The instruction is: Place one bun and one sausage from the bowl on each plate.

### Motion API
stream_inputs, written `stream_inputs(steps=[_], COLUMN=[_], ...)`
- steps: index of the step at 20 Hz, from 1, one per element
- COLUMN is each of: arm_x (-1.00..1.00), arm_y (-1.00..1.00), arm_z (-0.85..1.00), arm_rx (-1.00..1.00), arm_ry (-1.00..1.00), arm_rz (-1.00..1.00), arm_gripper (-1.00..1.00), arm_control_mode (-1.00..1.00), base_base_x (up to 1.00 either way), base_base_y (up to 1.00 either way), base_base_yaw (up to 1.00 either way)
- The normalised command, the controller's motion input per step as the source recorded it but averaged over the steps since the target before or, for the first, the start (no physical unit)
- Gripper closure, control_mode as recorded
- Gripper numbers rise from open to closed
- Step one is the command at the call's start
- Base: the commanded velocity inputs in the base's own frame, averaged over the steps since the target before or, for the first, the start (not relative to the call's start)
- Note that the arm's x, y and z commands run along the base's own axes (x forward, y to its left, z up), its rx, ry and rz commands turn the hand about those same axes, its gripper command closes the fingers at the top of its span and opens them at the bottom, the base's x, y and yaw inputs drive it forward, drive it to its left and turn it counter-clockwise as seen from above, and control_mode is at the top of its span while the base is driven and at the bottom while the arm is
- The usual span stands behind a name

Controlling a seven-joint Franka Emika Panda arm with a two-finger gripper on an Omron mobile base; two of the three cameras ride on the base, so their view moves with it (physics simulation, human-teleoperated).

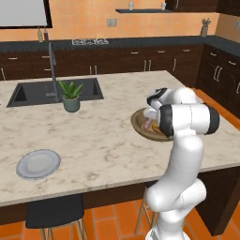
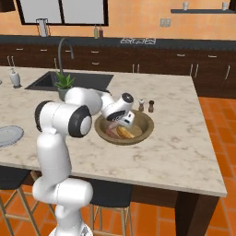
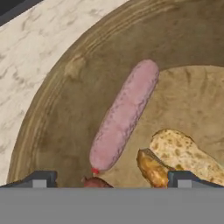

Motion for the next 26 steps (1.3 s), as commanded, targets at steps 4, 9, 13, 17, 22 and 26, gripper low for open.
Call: stream_inputs(steps=[4, 9, 13, 17, 22, 26], arm_x=[0.6, 0.46, 0.18, 0.21, 0.07, 0.0], arm_y=[-0.02, 0.01, 0.16, 0.58, 0.85, 0.51], arm_z=[-0.52, -0.48, -0.53, -0.48, -0.27, -0.04], arm_rx=[0.12, 0.01, 0.02, 0.0, 0.0, 0.0], arm_ry=[0.08, 0.01, 0.0, 0.0, -0.13, -0.1], arm_rz=[0.0, 0.02, 0.03, 0.0, -0.01, -0.05], arm_gripper=[-1.0, -1.0, -1.0, -1.0, 1.0, 1.0], arm_control_mode=[-1.0, -1.0, -1.0, -1.0, -1.0, -1.0], base_base_x=[0.0, 0.0, 0.0, 0.0, 0.0, 0.0], base_base_y=[0.0, 0.0, 0.0, 0.0, 0.0, 0.0], base_base_yaw=[0.0, 0.0, 0.0, 0.0, 0.0, 0.0])
